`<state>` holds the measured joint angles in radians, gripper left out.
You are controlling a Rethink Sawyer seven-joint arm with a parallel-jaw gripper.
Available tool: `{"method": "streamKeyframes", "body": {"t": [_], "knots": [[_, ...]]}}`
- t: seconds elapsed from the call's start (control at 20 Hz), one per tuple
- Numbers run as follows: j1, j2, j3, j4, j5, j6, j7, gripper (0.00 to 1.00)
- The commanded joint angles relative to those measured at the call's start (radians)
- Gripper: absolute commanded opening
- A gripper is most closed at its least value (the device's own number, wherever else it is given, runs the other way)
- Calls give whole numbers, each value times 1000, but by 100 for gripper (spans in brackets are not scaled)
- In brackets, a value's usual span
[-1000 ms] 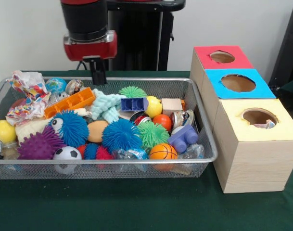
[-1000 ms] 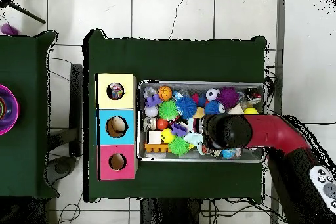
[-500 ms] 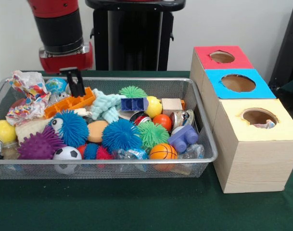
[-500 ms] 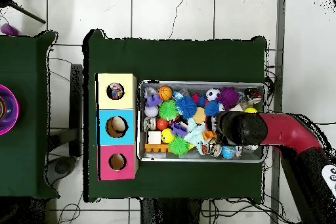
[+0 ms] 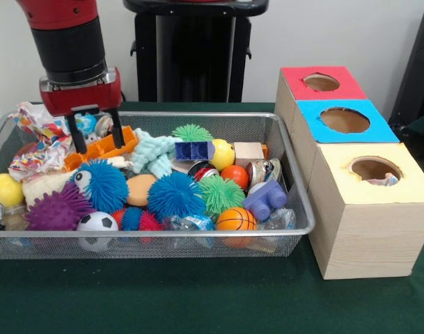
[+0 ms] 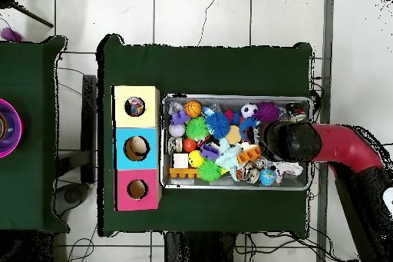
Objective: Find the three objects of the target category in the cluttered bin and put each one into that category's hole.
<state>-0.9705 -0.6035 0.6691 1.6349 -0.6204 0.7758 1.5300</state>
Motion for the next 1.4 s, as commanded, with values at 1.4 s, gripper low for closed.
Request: {"method": "streamKeyframes", "body": {"t": [1.4], "knots": [[-208,112,-9,75,-135,29,-296,100]]}}
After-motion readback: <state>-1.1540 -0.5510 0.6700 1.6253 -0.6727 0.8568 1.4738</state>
